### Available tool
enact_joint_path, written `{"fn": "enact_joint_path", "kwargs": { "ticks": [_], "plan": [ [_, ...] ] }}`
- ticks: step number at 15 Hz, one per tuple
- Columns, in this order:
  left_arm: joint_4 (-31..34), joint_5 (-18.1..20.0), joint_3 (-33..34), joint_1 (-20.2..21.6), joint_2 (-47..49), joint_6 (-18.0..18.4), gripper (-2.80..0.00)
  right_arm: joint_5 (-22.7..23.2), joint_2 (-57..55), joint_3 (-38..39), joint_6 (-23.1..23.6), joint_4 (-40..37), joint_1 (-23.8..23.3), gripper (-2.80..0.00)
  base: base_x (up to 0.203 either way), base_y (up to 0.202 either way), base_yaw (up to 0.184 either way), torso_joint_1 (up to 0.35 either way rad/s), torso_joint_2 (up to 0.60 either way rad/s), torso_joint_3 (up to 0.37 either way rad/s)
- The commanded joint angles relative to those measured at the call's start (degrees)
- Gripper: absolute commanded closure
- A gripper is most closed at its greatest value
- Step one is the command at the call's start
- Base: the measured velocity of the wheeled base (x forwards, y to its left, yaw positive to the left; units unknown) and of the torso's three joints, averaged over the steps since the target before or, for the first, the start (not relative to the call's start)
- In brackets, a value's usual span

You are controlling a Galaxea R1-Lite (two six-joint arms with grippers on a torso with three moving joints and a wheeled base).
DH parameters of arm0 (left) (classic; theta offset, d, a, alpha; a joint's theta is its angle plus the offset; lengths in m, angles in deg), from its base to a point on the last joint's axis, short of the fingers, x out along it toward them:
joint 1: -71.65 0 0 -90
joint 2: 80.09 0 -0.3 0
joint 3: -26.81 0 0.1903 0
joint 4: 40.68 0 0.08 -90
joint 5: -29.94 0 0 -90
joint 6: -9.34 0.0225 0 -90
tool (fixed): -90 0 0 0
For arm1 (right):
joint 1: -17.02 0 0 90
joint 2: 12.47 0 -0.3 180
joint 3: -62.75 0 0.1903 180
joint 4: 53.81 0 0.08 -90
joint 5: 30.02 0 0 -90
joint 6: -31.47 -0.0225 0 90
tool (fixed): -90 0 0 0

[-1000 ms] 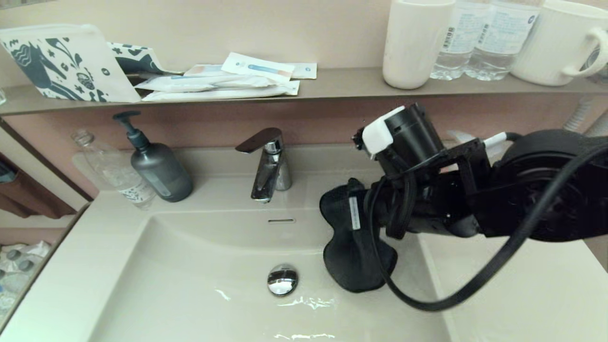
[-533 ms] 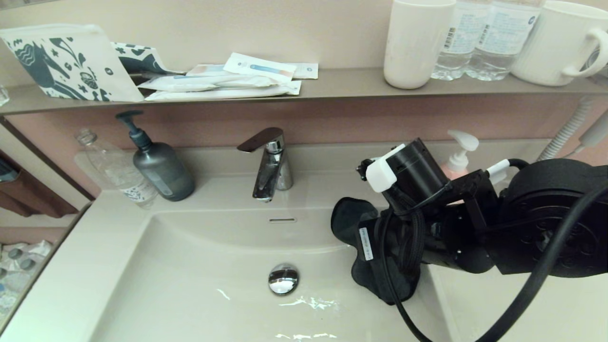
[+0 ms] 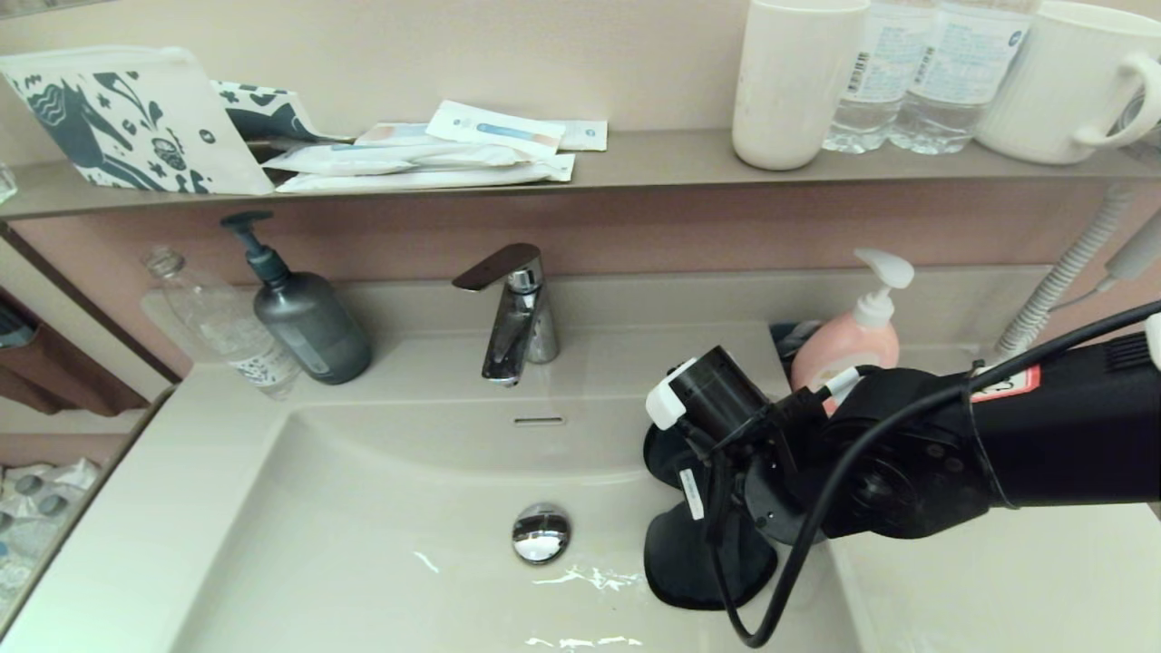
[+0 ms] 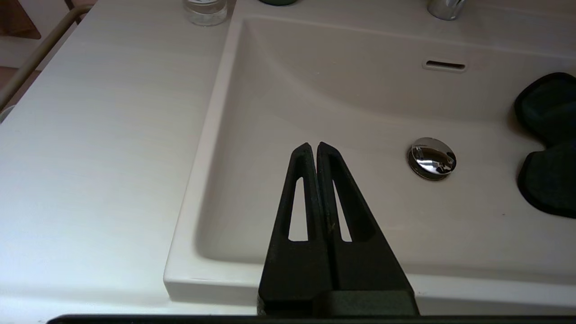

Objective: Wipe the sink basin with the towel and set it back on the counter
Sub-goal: Wipe the sink

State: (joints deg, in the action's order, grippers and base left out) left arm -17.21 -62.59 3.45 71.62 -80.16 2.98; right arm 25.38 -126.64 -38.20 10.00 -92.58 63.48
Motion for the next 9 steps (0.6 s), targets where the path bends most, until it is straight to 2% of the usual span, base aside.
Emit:
{"fn": "enact_joint_path", "kwargs": {
  "ticks": [1,4,9],
  "plan": [
    [-0.01,-0.03,0.00,0.02,0.07,-0.05,0.00,-0.89,-2.57,-0.34,-0.07,-0.20,-1.20,0.00,0.000,0.000,0.000,0.000,0.00,0.000],
    [-0.01,-0.03,0.00,0.02,0.07,-0.05,0.00,-3.91,-6.51,-0.70,-0.65,1.23,-3.29,0.00,0.000,0.000,0.000,0.000,0.00,0.000],
    [-0.01,-0.03,0.00,0.02,0.07,-0.05,0.00,-4.34,-14.63,-3.97,-2.48,9.46,-4.34,0.00,0.000,0.000,0.000,0.000,0.00,0.000]
  ]
}}
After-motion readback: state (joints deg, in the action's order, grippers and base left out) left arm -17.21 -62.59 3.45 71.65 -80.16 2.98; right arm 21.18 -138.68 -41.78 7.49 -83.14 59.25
